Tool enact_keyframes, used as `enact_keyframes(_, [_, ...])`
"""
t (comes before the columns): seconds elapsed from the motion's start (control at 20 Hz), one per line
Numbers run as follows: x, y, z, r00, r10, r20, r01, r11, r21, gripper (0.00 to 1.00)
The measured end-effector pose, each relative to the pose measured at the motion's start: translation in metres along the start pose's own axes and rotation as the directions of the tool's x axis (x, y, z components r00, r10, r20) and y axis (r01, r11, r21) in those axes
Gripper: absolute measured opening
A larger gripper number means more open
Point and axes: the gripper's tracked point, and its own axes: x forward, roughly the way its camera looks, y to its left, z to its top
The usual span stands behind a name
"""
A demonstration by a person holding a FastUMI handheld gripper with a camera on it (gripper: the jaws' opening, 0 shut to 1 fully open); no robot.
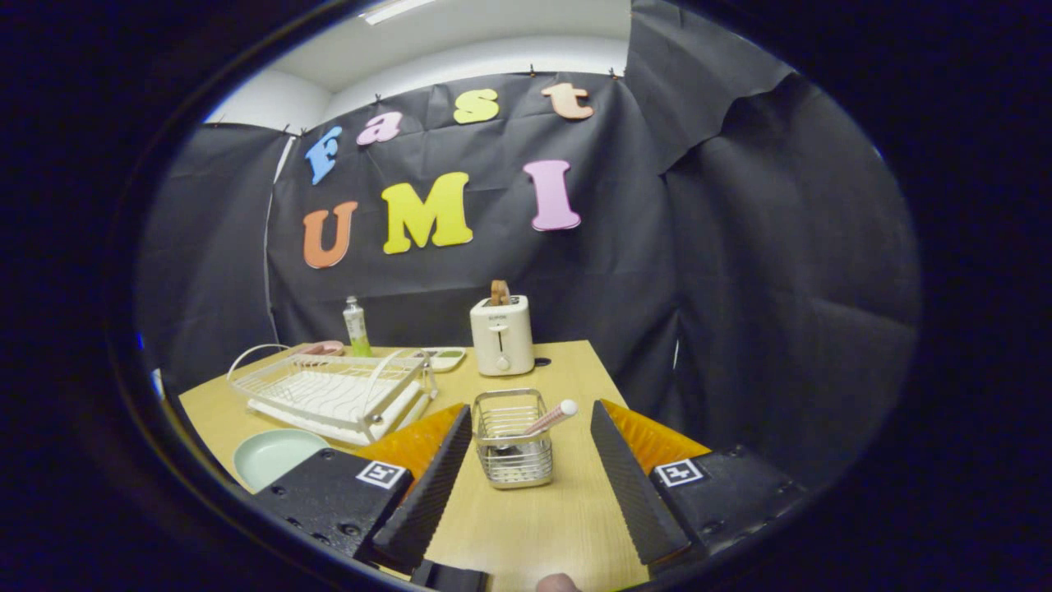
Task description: Take the plate from the dish rack, then take the spoon from the basket and place it into the plate.
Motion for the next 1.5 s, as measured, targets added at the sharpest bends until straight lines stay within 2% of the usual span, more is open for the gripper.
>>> enact_keyframes(0.1, [0.021,-0.005,-0.006,1.000,0.002,-0.024,-0.001,0.999,0.042,0.88])
enact_keyframes(0.15, [0.029,-0.005,-0.007,0.999,0.011,-0.035,-0.009,0.998,0.063,0.82])
enact_keyframes(0.35, [0.053,0.004,-0.013,0.996,0.055,-0.066,-0.047,0.993,0.111,0.67])
enact_keyframes(0.4, [0.055,0.007,-0.013,0.996,0.067,-0.066,-0.059,0.992,0.114,0.65])
enact_keyframes(0.65, [0.057,0.010,-0.011,0.995,0.058,-0.085,-0.050,0.995,0.092,0.32])
enact_keyframes(0.85, [0.049,0.014,0.004,0.994,0.062,-0.085,-0.057,0.996,0.063,0.17])
enact_keyframes(1.05, [0.028,0.016,0.033,0.998,0.037,-0.043,-0.037,0.999,0.009,0.13])
enact_keyframes(1.25, [-0.005,0.026,0.068,1.000,0.022,0.020,-0.021,0.999,-0.025,0.13])
enact_keyframes(1.35, [-0.023,0.049,0.083,0.997,0.058,0.043,-0.056,0.997,-0.050,0.13])
enact_keyframes(1.5, [-0.043,0.098,0.097,0.987,0.153,0.045,-0.147,0.983,-0.107,0.13])
